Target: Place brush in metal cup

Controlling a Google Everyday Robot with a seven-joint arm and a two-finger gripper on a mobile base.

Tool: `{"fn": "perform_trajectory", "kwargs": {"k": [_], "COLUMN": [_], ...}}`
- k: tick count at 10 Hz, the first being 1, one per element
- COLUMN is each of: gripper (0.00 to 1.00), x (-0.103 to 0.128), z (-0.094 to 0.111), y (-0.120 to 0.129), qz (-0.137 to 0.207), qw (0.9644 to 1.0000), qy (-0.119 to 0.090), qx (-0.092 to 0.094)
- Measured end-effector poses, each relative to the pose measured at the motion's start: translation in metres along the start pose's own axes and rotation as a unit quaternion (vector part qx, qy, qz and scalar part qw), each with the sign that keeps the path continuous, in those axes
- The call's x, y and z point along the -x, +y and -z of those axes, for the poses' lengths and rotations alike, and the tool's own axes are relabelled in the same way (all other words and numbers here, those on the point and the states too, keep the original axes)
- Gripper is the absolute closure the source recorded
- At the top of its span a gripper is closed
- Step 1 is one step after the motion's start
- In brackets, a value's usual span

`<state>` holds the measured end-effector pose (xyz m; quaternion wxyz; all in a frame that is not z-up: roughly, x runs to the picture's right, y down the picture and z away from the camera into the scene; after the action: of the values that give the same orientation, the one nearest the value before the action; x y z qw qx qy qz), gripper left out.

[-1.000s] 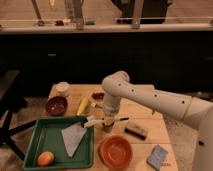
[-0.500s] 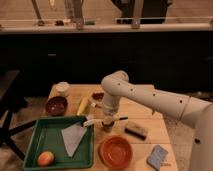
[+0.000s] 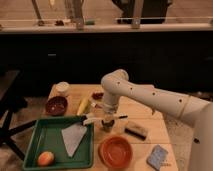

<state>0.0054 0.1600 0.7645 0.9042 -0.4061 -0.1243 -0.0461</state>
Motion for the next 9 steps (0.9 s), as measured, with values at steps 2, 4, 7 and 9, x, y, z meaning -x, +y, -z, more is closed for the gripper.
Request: {"fn": "perform_trajectory", "kwargs": {"k": [2, 4, 7, 9], "gripper": [1.0, 1.0, 0.97, 0.97], "x": [-0.004, -0.007, -0.017, -0.018], "z": [0.0, -0.001, -0.007, -0.007], "y": [-0.003, -0.005, -0.009, -0.007], "qz": [-0.002, -0.004, -0.012, -0.011], "qw": [0.9999, 0.9998, 0.9998, 0.9999], "qy": [-0.001, 0.001, -0.001, 0.001], "qx": [-0.012, -0.017, -0.013, -0.009]}}
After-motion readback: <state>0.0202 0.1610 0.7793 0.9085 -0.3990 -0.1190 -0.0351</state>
